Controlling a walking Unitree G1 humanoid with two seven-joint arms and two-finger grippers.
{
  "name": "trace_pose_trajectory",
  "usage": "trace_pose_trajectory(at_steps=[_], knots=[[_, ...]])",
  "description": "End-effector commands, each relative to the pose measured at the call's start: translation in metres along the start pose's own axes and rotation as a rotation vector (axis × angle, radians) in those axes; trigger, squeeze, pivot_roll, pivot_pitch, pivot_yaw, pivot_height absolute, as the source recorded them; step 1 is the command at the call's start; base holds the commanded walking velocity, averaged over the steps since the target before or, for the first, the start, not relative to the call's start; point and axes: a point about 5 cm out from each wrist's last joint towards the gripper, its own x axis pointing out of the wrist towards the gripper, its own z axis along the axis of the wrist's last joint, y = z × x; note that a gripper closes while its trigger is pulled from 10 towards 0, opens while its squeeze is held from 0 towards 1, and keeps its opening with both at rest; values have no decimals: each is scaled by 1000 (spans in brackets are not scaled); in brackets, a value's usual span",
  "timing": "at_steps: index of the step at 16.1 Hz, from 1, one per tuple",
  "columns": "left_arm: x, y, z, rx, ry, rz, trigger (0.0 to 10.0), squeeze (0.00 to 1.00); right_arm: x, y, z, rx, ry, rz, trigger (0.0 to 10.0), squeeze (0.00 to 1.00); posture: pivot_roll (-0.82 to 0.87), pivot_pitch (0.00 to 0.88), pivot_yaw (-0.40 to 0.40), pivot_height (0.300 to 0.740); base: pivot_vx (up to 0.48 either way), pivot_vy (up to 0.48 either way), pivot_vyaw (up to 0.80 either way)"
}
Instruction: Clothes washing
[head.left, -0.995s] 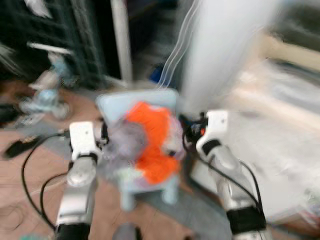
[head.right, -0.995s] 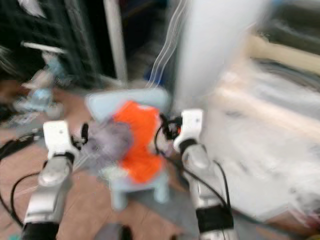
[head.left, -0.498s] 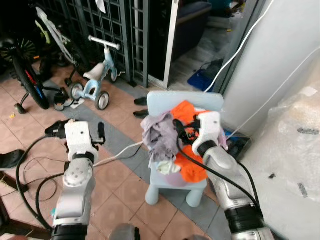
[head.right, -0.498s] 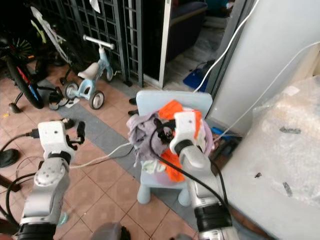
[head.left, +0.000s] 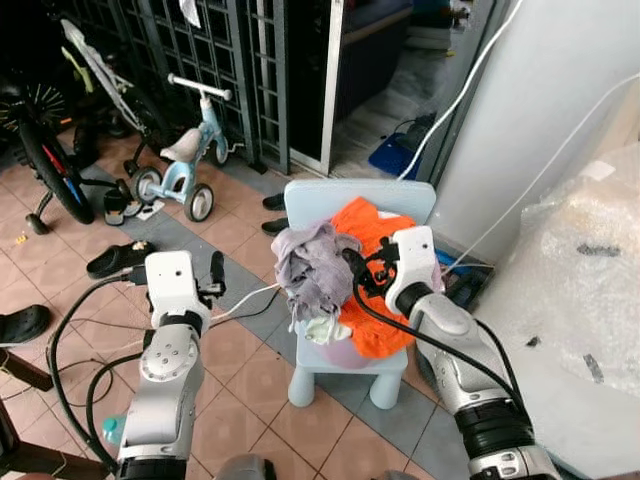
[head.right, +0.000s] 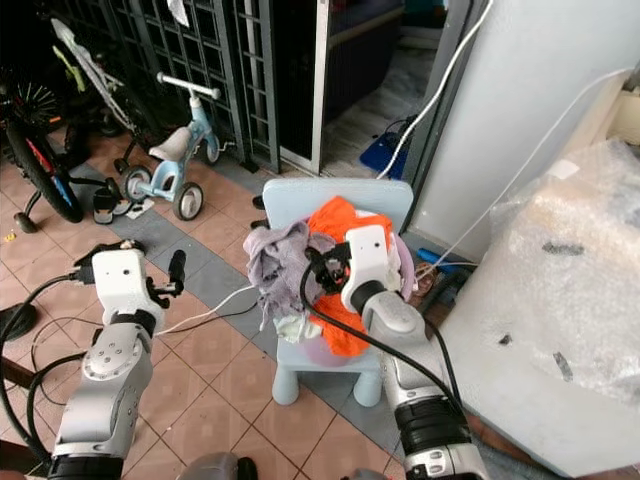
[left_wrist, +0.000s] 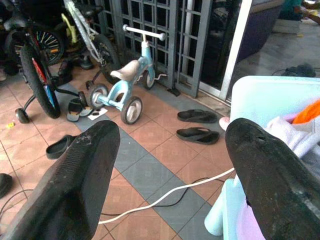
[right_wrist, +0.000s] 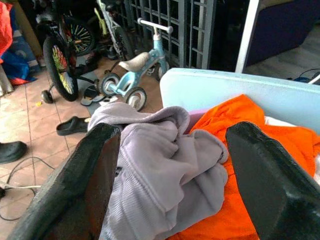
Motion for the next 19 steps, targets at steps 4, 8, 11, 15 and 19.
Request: trace_pose_trajectory(at_steps=[4, 8, 11, 15, 19], knots=[[0, 0, 3, 3, -3, -10, 10000, 0, 3, 8, 5, -86, -24, 38, 10000, 0, -6, 0, -18, 740, 320, 0, 0], [1, 0, 3, 2, 3, -11, 10000, 0, 2, 12, 0, -175, 8, 70, 10000, 0, -4, 0, -19, 740, 318, 0, 0], [2, 0, -1, 9, 25, -6, 10000, 0, 2, 0, 0, -145, 13, -12, 10000, 0, -6, 0, -24, 740, 96, 0, 0], [-3, -4, -8, 97, 26, -72, 10000, 0, -18, -4, -33, -93, 111, -142, 10000, 0, -17, 0, -15, 740, 0, 0, 0], [1, 10, -1, 158, 8, -110, 10000, 0, -21, 1, -42, -50, 154, -115, 10000, 0, 3, 0, 6, 740, 0, 0, 0]])
